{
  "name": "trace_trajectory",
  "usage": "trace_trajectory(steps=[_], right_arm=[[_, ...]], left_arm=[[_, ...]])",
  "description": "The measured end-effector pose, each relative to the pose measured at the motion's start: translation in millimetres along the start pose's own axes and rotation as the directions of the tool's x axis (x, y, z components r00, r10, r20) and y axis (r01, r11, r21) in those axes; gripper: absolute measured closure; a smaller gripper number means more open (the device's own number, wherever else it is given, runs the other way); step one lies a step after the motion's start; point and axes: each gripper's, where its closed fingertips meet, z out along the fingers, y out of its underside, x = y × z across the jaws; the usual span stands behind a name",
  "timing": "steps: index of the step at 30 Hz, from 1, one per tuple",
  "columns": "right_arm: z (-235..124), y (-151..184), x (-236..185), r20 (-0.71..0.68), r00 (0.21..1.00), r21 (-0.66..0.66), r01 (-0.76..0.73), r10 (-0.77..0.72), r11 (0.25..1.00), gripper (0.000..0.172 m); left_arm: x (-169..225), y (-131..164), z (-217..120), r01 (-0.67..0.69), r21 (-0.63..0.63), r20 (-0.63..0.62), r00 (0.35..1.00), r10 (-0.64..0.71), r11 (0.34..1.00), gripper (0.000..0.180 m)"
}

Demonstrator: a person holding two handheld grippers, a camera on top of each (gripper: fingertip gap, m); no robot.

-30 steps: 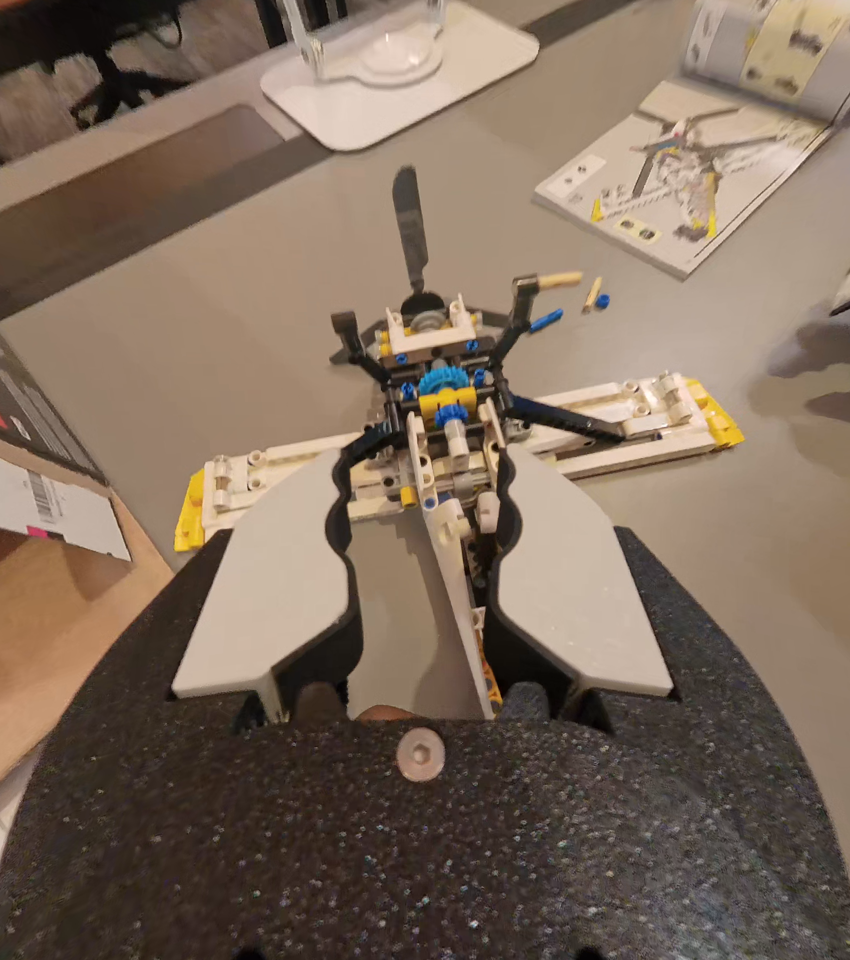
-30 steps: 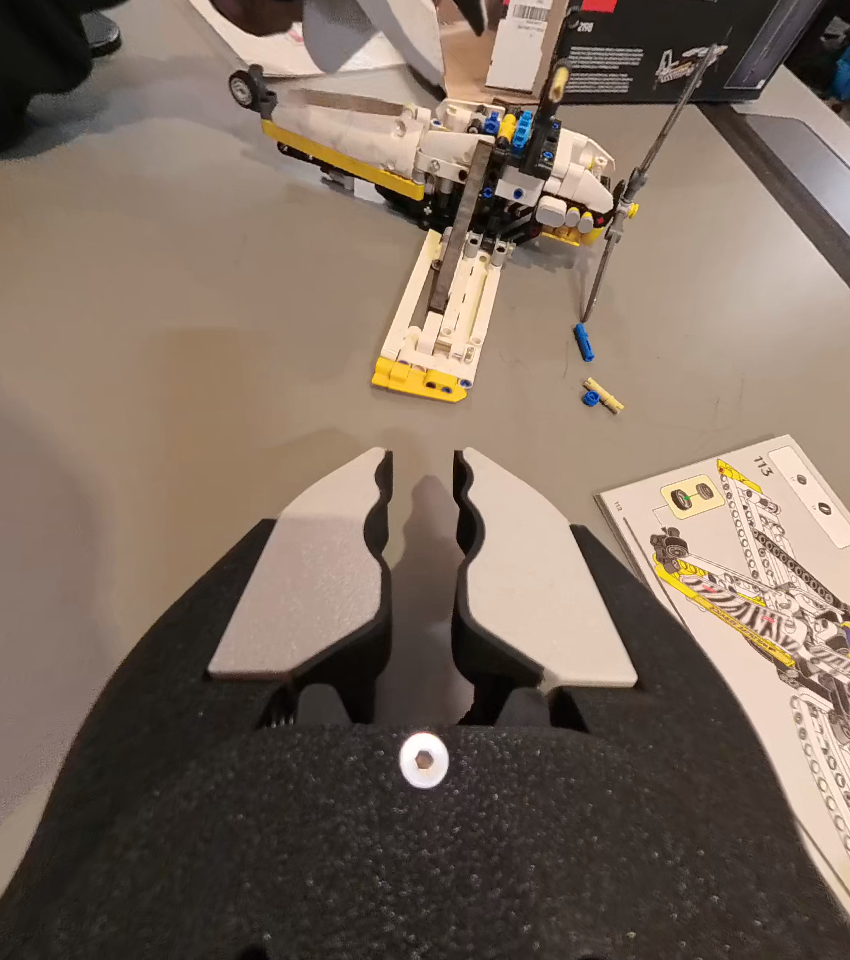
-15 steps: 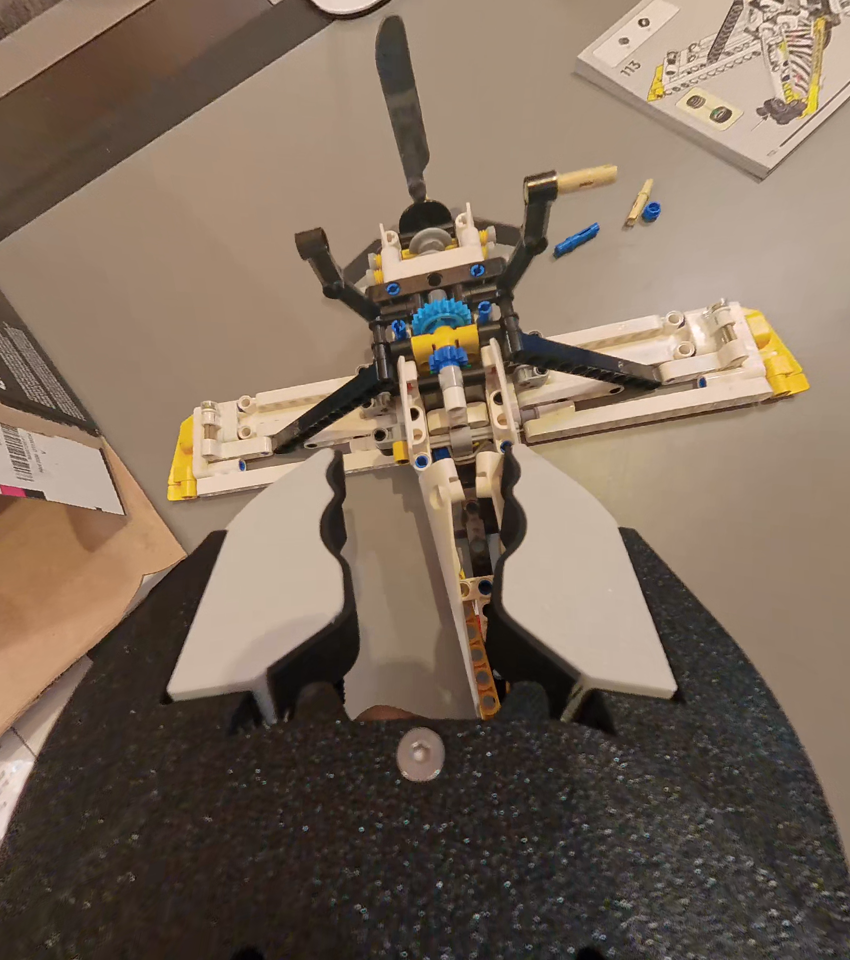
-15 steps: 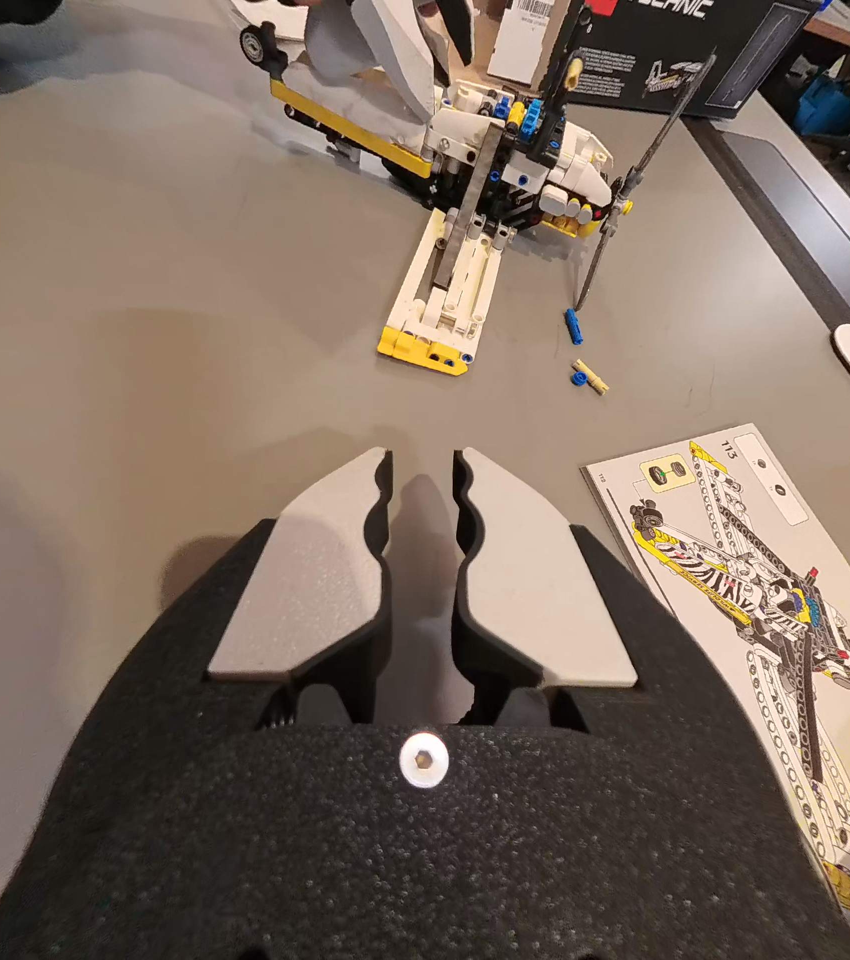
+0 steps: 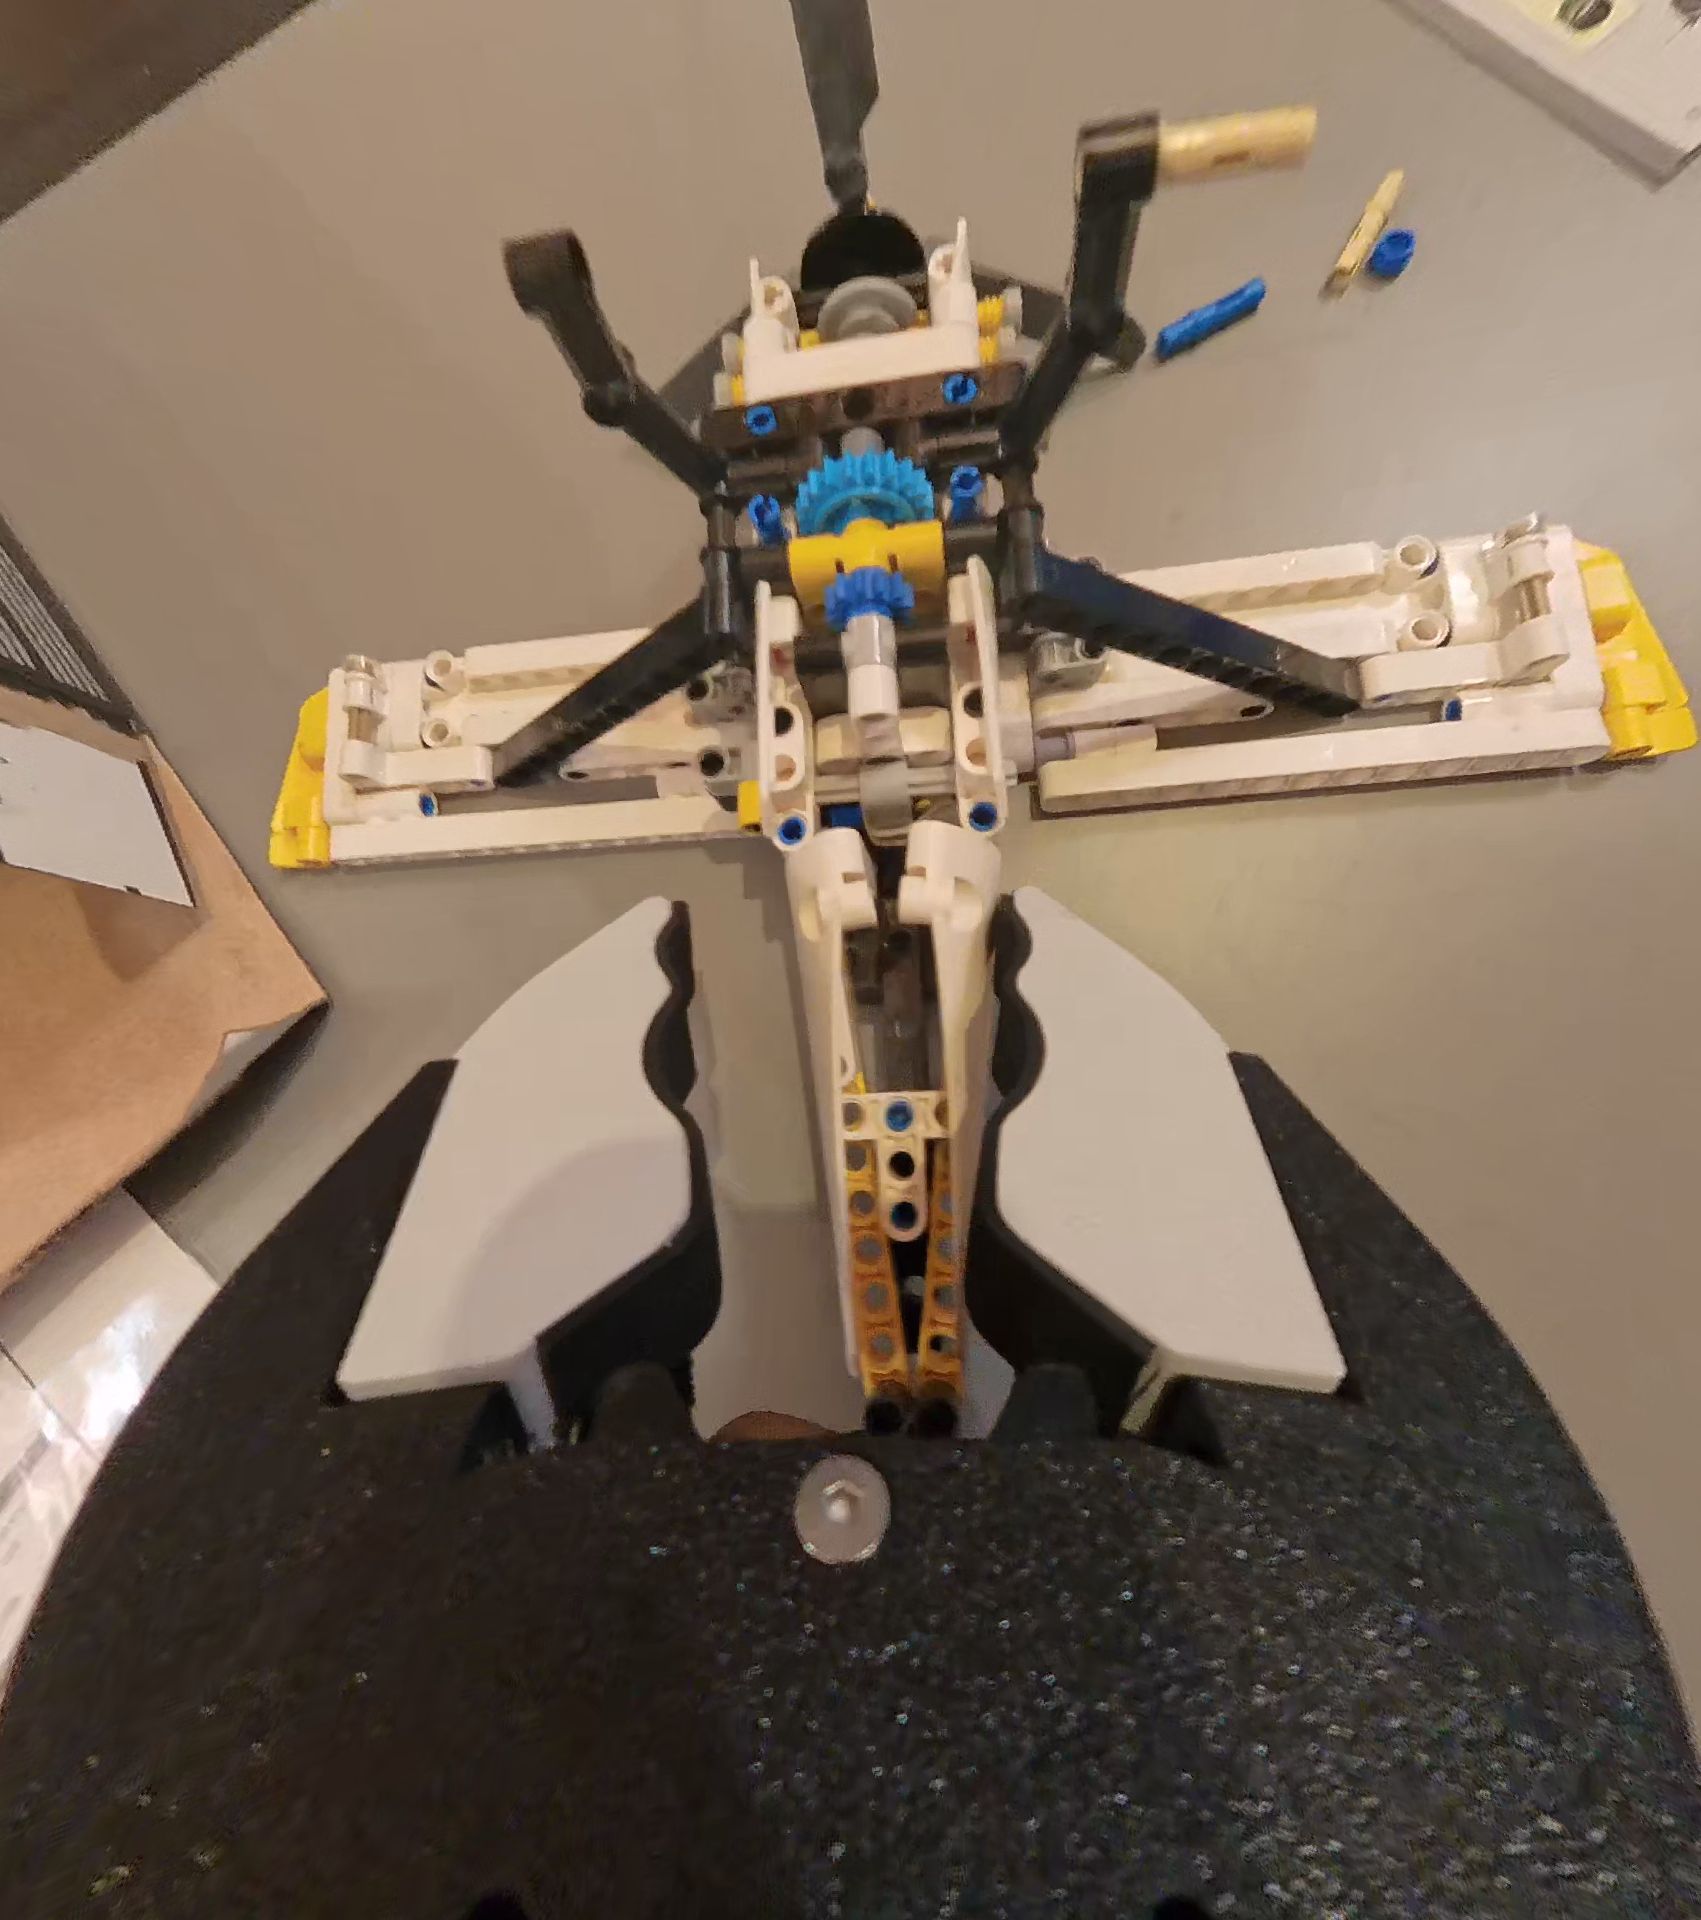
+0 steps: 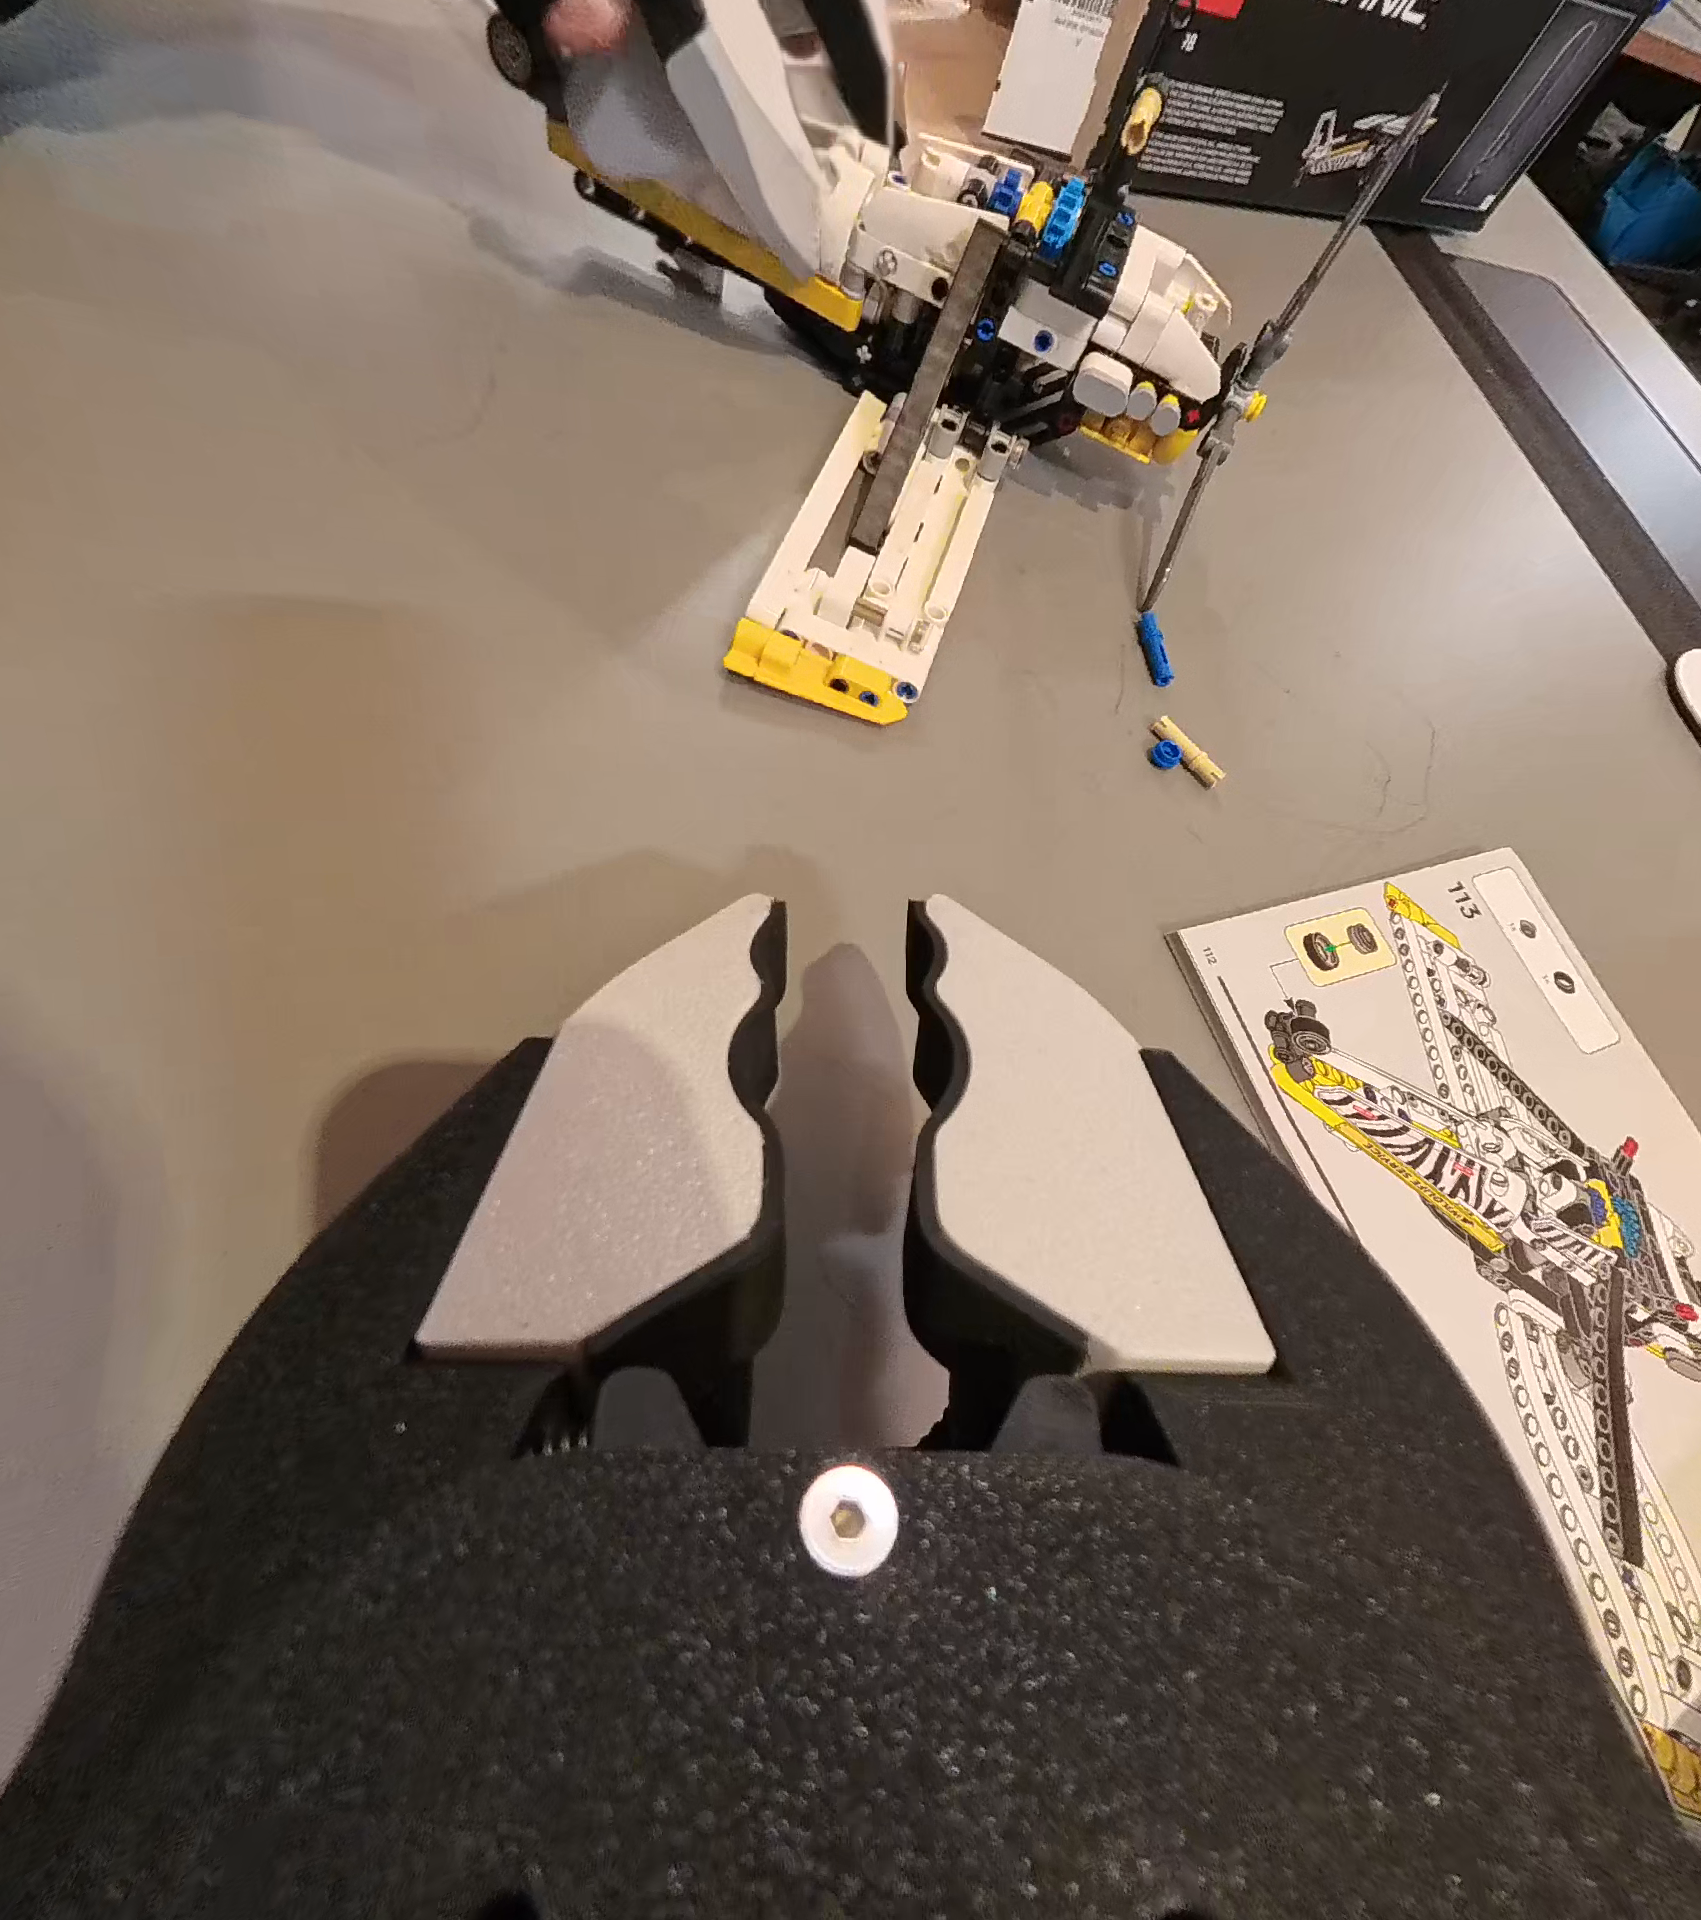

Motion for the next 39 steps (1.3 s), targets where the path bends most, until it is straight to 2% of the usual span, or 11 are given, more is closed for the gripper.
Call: trace_trajectory(steps=[3, 8, 16, 19, 21, 24, 27, 30, 33, 36, 39], right_arm=[[0, 0, 0, -0.003, 1.000, -0.003, 0.003, -0.003, 1.000, 0.150], [1, 1, 0, -0.012, 1.000, -0.015, 0.012, -0.013, 1.000, 0.150], [12, -4, 7, -0.001, 0.999, -0.045, -0.046, 0.046, 0.998, 0.150], [16, -30, 19, -0.004, 0.998, -0.005, -0.069, 0.069, 0.998, 0.150], [18, -59, 34, -0.010, 0.996, 0.042, -0.088, 0.088, 0.995, 0.150], [32, -111, 54, 0.053, 0.995, 0.099, -0.086, 0.081, 0.991, 0.150], [63, -152, 70, 0.142, 0.990, 0.076, 0.001, -0.012, 0.997, 0.151], [103, -170, 78, 0.231, 0.951, 0.023, 0.208, -0.207, 0.978, 0.151], [138, -168, 83, 0.317, 0.870, -0.051, 0.413, -0.377, 0.909, 0.151], [158, -164, 77, 0.412, 0.812, -0.110, 0.495, -0.414, 0.862, 0.151], [172, -162, 79, 0.389, 0.810, -0.160, 0.528, -0.438, 0.834, 0.151]], left_arm=[[7, 7, 3, 0.019, -0.037, 0.037, 0.999, -0.018, 0.999, 0.141], [18, 12, -1, 0.104, -0.051, 0.108, 0.989, -0.098, 0.993, 0.142], [27, -10, -33, 0.153, 0.135, 0.048, 0.986, -0.161, 0.979, 0.139], [17, -32, -38, 0.171, 0.217, 0.017, 0.984, -0.179, 0.961, 0.137], [9, -46, -34, 0.172, 0.246, -0.001, 0.984, -0.177, 0.954, 0.137], [-5, -61, -16, 0.193, 0.251, -0.048, 0.981, -0.186, 0.949, 0.141], [-16, -60, 3, 0.226, 0.213, -0.072, 0.974, -0.216, 0.950, 0.148], [-17, -59, 11, 0.239, 0.218, -0.108, 0.969, -0.220, 0.946, 0.154], [-20, -58, 12, 0.261, 0.240, -0.122, 0.964, -0.237, 0.935, 0.155], [-23, -58, 15, 0.301, 0.262, -0.148, 0.951, -0.270, 0.917, 0.158], [-24, -59, 14, 0.322, 0.269, -0.176, 0.943, -0.283, 0.908, 0.158]])
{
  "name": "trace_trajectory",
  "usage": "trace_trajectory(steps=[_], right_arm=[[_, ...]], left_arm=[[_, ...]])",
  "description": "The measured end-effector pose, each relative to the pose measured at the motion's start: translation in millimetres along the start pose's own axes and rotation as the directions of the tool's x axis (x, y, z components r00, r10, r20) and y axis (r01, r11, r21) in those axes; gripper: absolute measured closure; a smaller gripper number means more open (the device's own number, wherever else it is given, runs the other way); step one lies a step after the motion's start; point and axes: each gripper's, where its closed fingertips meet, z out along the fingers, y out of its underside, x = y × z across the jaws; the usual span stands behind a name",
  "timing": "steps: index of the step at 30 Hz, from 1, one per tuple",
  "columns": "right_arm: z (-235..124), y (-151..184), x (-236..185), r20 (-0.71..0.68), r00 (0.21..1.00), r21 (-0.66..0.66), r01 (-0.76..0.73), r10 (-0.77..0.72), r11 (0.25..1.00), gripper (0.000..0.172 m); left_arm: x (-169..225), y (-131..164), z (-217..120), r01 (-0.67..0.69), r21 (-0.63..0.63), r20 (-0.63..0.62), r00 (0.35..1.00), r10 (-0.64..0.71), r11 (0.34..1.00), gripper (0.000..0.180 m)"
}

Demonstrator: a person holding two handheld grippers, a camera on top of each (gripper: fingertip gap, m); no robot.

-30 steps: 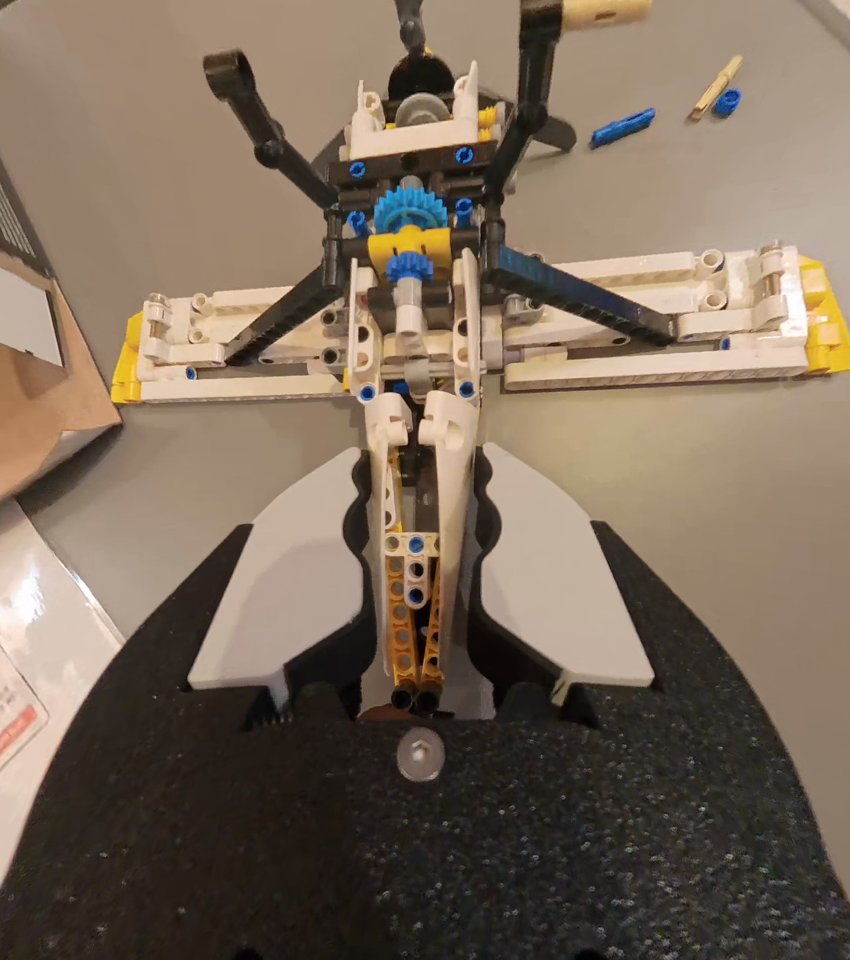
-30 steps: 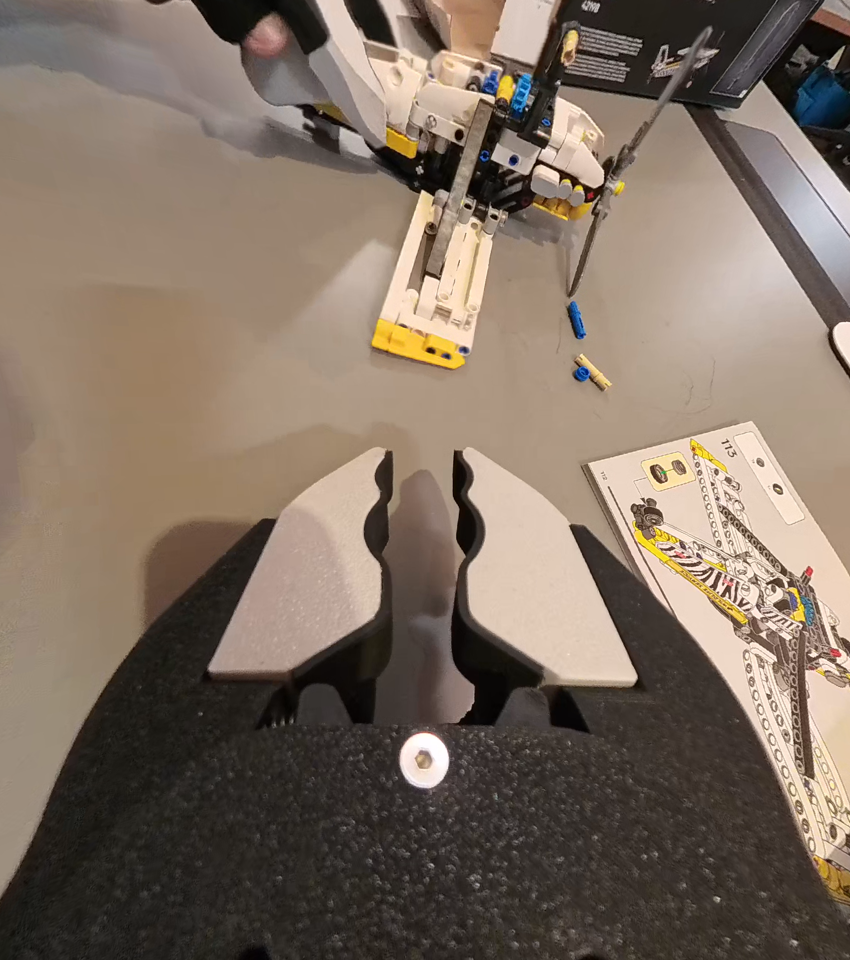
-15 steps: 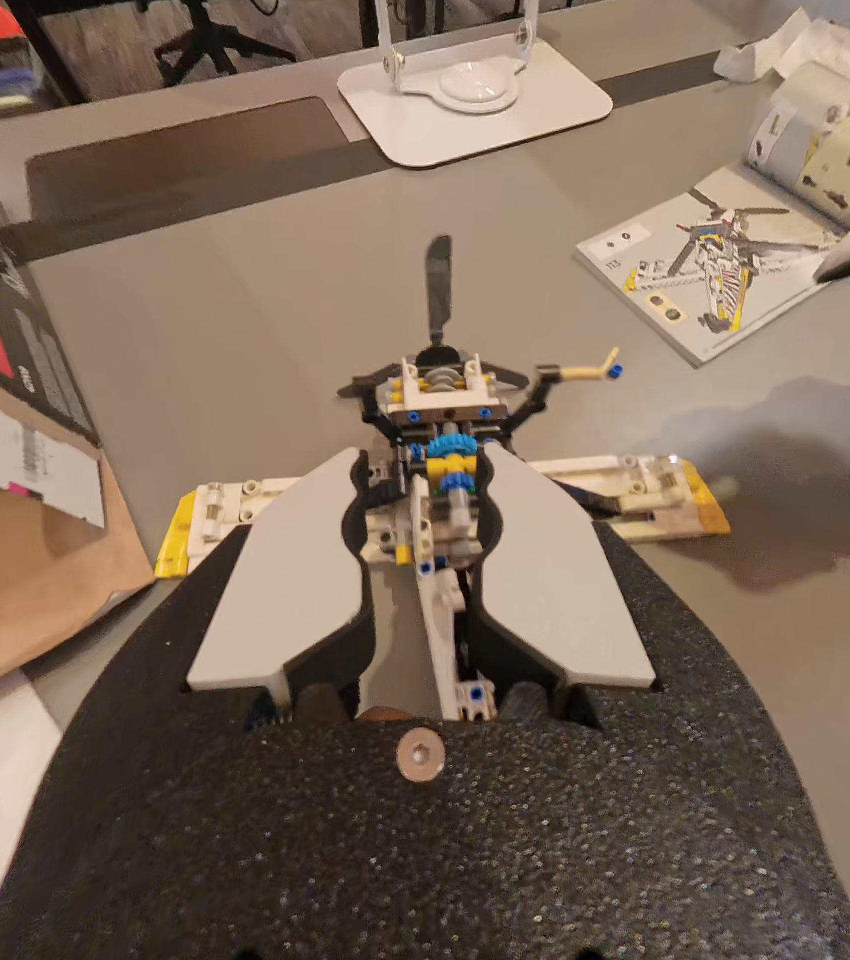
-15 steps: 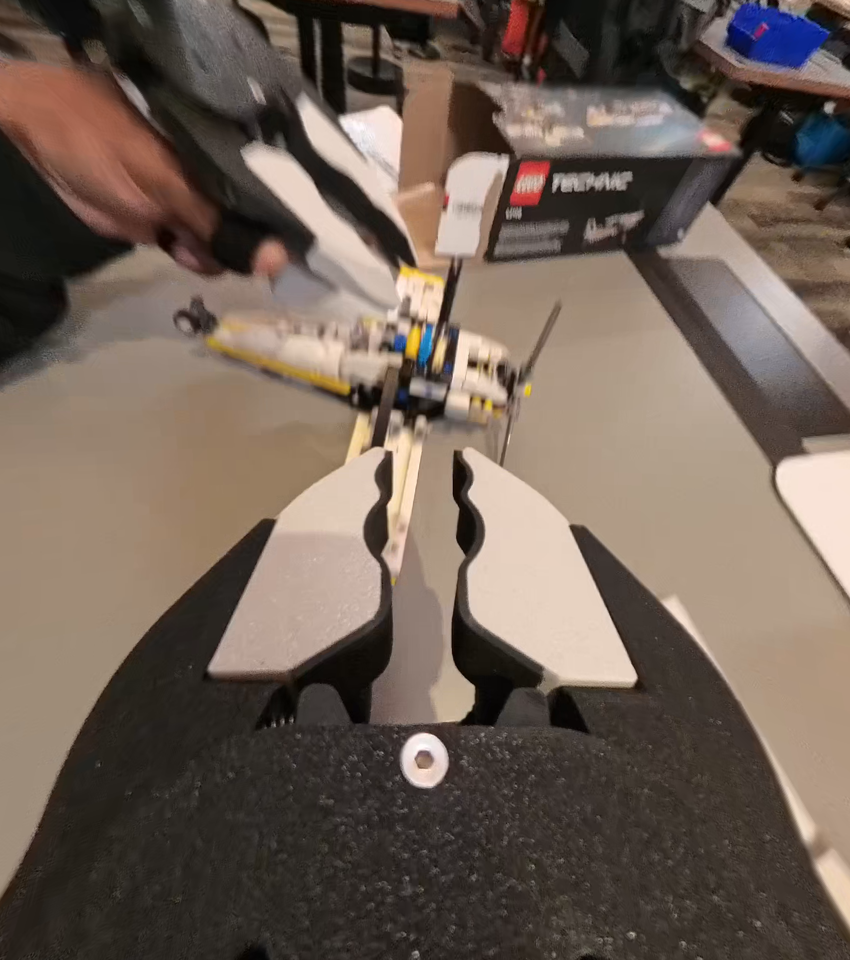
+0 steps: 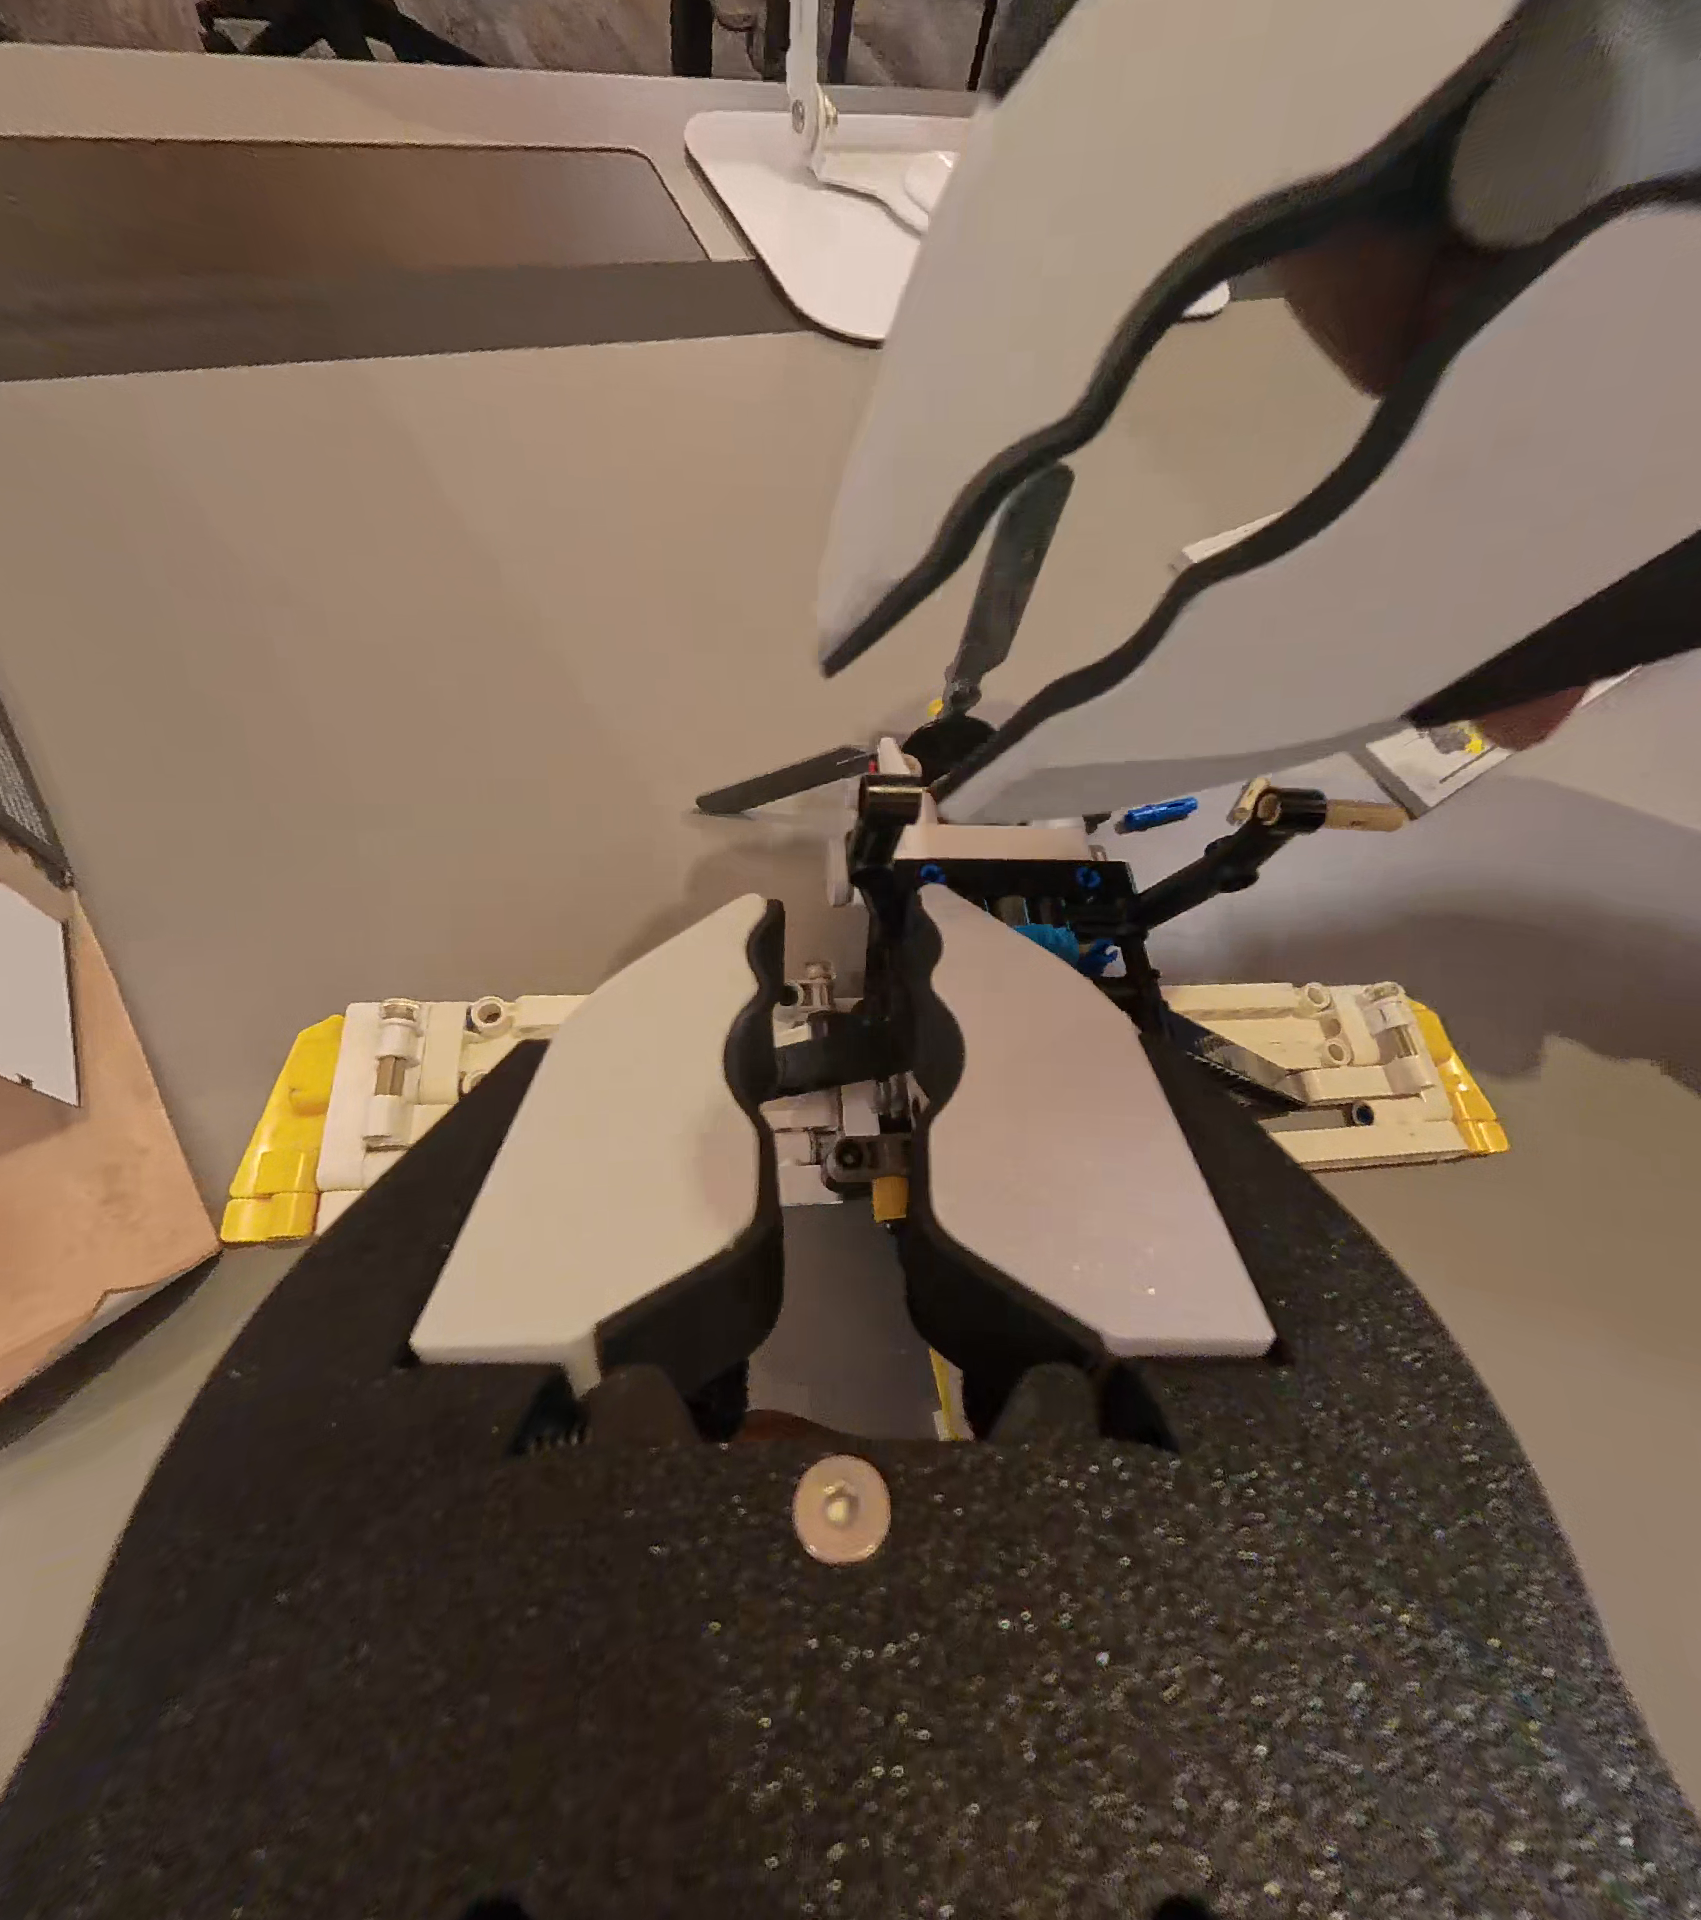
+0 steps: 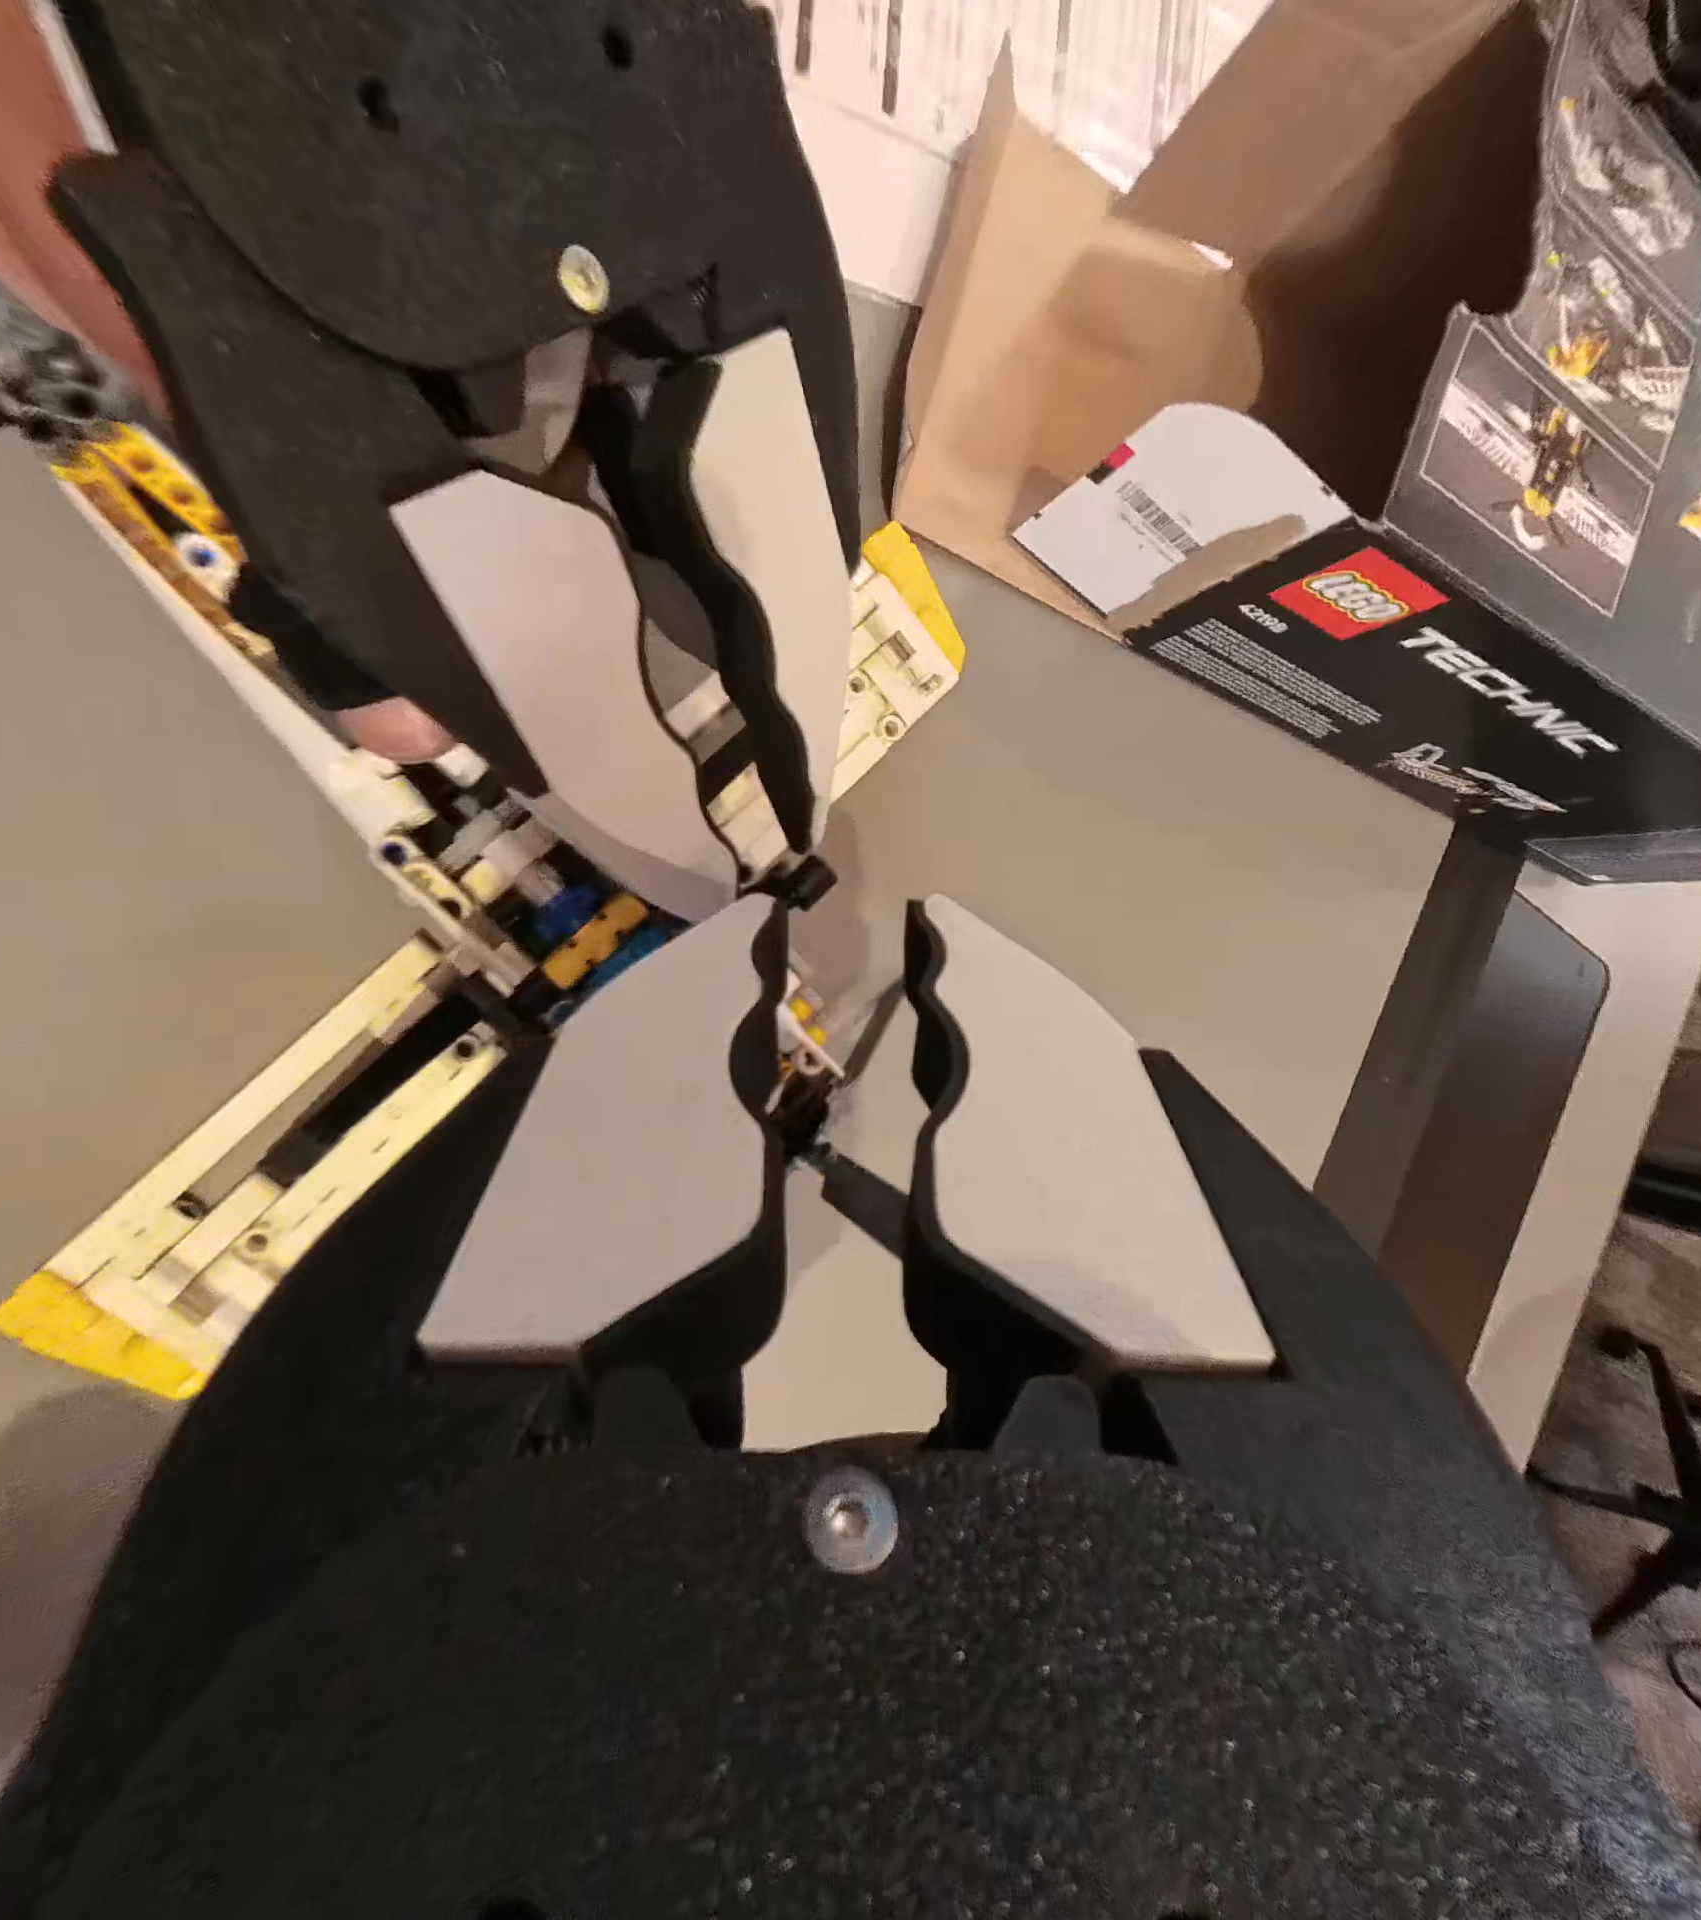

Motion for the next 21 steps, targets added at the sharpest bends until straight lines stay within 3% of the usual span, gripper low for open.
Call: trace_trajectory(steps=[4, 11, 21], right_arm=[[0, -2, 4, -0.087, 0.994, 0.046, -0.058, 0.062, 0.997, 0.146], [-29, -2, 3, -0.105, 0.963, 0.312, -0.206, 0.249, 0.927, 0.155], [-33, 13, 1, -0.066, 0.967, 0.313, -0.213, 0.245, 0.926, 0.155]], left_arm=[[2, -3, -3, -0.013, 0.029, 0.001, 1.000, 0.013, 0.999, 0.157], [5, -4, -3, -0.039, 0.046, 0.000, 0.999, 0.039, 0.998, 0.156], [7, -3, -1, -0.037, 0.047, 0.015, 0.999, 0.036, 0.998, 0.154]])
